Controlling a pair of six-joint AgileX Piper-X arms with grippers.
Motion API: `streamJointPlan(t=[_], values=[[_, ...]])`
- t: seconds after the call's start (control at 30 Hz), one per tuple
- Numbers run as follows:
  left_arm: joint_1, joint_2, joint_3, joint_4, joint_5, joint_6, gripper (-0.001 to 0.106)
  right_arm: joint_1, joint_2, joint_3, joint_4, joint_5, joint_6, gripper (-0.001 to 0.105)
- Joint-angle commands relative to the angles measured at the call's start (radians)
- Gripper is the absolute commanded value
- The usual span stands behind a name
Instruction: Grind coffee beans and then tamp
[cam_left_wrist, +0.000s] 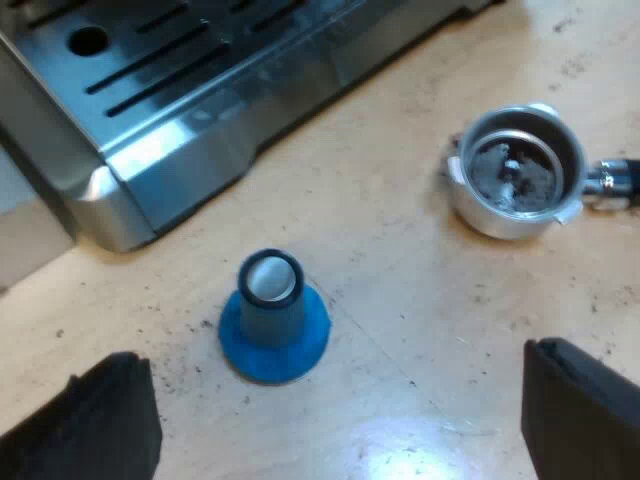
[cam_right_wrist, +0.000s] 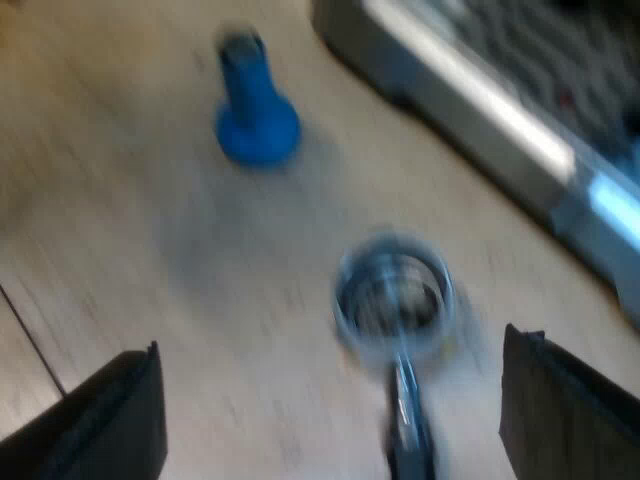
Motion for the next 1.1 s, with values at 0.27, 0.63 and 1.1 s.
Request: streamJointPlan(t=[0.27, 0.63, 1.1], values=[[-0.001, 0.013, -0.009, -0.002, -0.033, 0.03, 0.076, 0.026, 0.11, 0.133, -0.541, 0.003, -0.101, 0.07], [-0.001, 0.178, -0.009, -0.076, -0.037, 0.058, 0.076, 0.026, 0.317, 0.149, -0.686, -0.002, -0.109, 0.07], [-0.043, 0.495, -0.015, -0.225, -0.076, 0.058, 0.076, 0.026, 0.396, 0.149, -0.783, 0.008, -0.109, 0.07]])
